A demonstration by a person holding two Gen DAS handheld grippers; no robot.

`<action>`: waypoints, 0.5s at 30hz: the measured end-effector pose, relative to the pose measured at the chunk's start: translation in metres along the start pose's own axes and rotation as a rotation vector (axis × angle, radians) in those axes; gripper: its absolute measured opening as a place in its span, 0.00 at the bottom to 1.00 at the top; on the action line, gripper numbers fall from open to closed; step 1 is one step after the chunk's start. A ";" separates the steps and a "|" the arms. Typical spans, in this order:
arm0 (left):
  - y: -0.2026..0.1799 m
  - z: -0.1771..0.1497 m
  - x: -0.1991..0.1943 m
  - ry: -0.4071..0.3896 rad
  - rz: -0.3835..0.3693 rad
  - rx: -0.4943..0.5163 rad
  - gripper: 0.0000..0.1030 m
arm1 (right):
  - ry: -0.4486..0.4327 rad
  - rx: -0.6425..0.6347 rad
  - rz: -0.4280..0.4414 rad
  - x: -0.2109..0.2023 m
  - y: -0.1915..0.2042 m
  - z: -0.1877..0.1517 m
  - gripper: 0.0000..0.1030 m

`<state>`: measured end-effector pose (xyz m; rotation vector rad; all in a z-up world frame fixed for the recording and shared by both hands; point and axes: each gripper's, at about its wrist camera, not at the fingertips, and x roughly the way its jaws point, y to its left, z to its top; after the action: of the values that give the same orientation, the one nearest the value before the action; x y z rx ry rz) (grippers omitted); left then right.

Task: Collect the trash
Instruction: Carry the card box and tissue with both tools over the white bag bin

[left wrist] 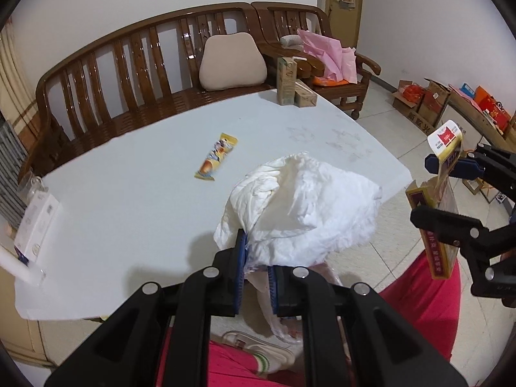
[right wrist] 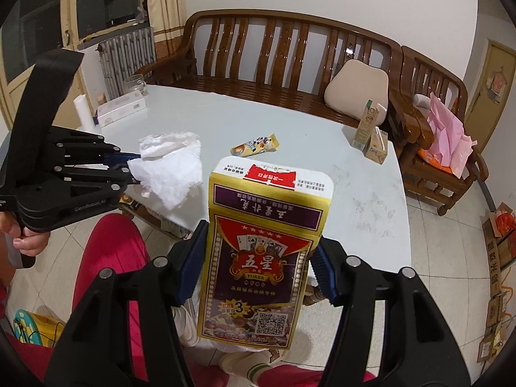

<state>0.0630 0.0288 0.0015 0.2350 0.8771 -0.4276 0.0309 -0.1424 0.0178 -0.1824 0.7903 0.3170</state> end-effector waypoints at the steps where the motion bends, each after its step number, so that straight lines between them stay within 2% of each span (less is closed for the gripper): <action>1: -0.001 -0.005 0.000 0.003 -0.006 -0.005 0.12 | 0.001 0.001 0.002 -0.001 0.002 -0.004 0.57; 15: -0.028 -0.061 0.035 0.094 -0.048 -0.066 0.12 | 0.071 0.040 0.020 0.006 0.021 -0.074 0.57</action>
<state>0.0283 0.0167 -0.0646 0.1744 0.9887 -0.4346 -0.0215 -0.1415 -0.0386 -0.1492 0.8684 0.3144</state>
